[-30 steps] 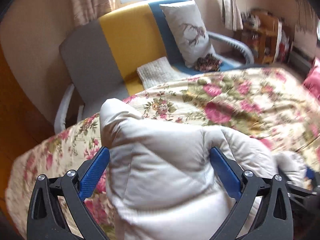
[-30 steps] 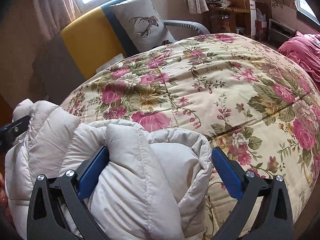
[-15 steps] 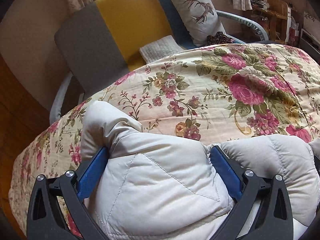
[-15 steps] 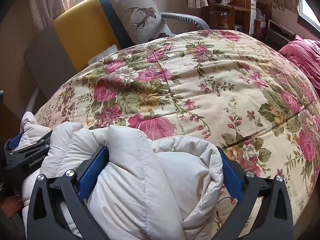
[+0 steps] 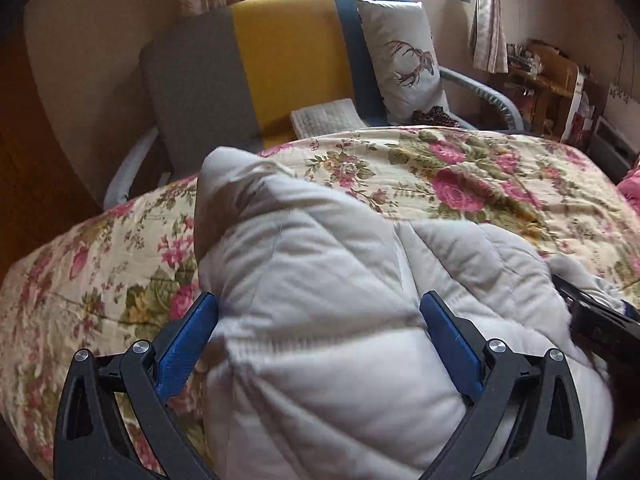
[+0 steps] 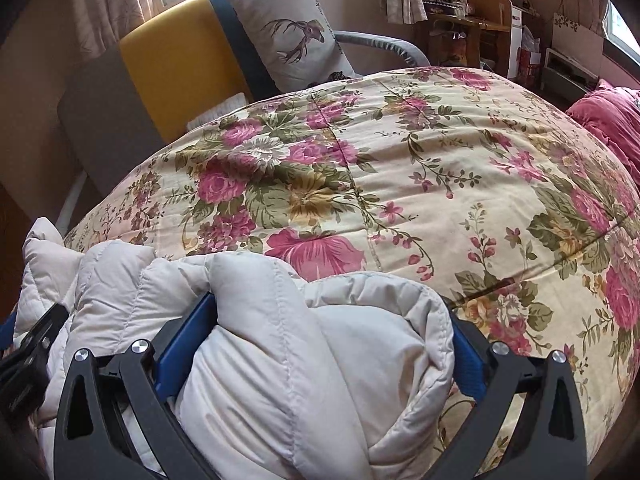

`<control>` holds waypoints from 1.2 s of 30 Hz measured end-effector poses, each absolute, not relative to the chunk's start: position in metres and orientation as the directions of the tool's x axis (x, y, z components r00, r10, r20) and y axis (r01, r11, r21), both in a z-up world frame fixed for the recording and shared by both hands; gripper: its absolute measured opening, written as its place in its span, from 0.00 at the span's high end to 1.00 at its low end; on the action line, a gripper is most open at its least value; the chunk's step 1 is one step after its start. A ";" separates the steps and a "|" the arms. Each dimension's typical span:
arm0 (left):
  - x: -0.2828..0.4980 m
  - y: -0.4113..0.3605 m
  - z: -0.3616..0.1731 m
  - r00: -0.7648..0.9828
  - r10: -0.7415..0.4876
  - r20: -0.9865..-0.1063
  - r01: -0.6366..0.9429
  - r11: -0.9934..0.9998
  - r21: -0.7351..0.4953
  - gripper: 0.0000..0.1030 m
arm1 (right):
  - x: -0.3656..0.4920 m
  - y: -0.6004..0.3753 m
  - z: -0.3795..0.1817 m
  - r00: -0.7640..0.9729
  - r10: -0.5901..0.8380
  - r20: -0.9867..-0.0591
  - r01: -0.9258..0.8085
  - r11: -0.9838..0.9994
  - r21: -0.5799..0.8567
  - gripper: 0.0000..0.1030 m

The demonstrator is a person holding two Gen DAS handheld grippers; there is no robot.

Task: Fold large clothes
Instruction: 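Grasp the beige jacket bundle edges with both tools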

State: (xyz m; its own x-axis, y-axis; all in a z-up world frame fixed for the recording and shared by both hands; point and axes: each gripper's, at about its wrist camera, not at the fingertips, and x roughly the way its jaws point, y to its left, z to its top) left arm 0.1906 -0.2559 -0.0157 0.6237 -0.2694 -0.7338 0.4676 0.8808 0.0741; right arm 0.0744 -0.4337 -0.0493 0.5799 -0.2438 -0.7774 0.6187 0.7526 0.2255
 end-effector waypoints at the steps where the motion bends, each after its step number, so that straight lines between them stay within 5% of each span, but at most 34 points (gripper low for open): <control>1: 0.179 -0.248 -0.012 0.610 -0.300 -0.733 0.481 0.876 0.042 0.04 | 0.074 -0.434 -0.049 0.581 -0.243 -0.777 0.619 0.752 0.228 0.02; 6: 0.131 -0.225 -0.012 0.602 -0.376 -0.705 0.502 0.864 -0.032 0.04 | 0.070 -0.436 -0.050 0.597 -0.232 -0.768 0.616 0.746 0.254 0.02; 14: 0.118 -0.230 -0.023 0.642 -0.370 -0.671 0.538 0.842 0.050 0.04 | 0.030 -0.437 -0.028 0.645 -0.222 -0.731 0.615 0.719 0.325 0.02; 19: 0.114 -0.232 -0.024 0.659 -0.368 -0.656 0.538 0.840 0.069 0.04 | -0.010 -0.402 0.019 0.751 -0.265 -0.605 0.515 0.808 0.285 0.02; 24: 0.112 -0.228 -0.019 0.647 -0.396 -0.652 0.563 0.825 0.058 0.04 | -0.002 -0.384 0.002 0.665 -0.332 -0.669 0.505 0.860 0.075 0.02; 32: 0.113 -0.212 -0.019 0.602 -0.440 -0.666 0.555 0.830 -0.047 0.03 | -0.039 -0.405 -0.044 0.666 -0.296 -0.685 0.565 0.800 0.203 0.02; 36: 0.120 -0.233 -0.032 0.621 -0.402 -0.673 0.552 0.834 0.011 0.03 | -0.031 -0.419 -0.057 0.678 -0.252 -0.691 0.566 0.778 0.272 0.02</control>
